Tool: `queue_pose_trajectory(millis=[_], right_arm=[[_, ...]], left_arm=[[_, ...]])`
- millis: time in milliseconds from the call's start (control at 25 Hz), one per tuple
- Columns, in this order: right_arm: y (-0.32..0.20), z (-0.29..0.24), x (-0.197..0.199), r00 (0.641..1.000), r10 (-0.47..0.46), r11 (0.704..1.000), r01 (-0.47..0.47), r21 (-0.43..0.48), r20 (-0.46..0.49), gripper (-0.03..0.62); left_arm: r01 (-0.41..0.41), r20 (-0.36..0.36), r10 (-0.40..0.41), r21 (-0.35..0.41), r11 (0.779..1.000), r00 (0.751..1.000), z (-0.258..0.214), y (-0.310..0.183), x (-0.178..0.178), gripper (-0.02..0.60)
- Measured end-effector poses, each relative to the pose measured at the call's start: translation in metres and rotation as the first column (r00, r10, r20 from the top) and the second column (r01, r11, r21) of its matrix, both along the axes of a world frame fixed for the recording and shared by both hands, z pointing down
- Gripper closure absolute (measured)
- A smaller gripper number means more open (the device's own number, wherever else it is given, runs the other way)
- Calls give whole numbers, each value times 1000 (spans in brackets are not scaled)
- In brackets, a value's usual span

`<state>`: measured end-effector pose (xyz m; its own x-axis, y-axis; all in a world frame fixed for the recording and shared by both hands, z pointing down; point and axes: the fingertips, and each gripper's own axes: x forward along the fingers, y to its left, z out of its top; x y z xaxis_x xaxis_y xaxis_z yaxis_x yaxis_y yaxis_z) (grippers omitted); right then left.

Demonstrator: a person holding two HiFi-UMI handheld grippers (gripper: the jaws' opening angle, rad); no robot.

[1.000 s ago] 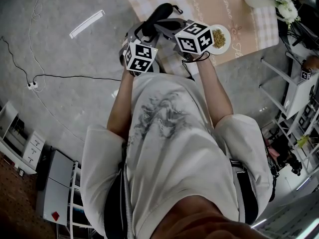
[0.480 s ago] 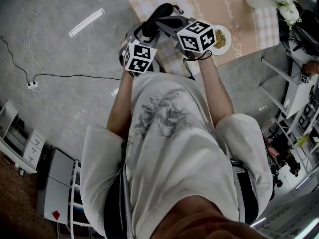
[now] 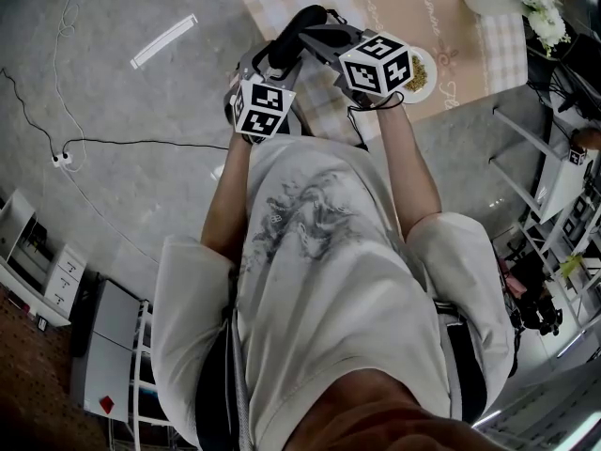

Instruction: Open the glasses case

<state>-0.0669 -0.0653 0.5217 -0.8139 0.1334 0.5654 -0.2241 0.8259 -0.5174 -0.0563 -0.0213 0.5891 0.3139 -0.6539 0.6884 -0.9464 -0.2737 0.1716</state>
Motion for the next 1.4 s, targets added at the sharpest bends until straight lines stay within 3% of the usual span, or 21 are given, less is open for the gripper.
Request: queue_pose_trajectory(millis=[1400], right_arm=[[-45, 2, 13, 993, 115, 993, -115, 28, 0, 577]], left_arm=[[3, -5, -3, -4, 1000, 1000, -1, 0, 0, 318]])
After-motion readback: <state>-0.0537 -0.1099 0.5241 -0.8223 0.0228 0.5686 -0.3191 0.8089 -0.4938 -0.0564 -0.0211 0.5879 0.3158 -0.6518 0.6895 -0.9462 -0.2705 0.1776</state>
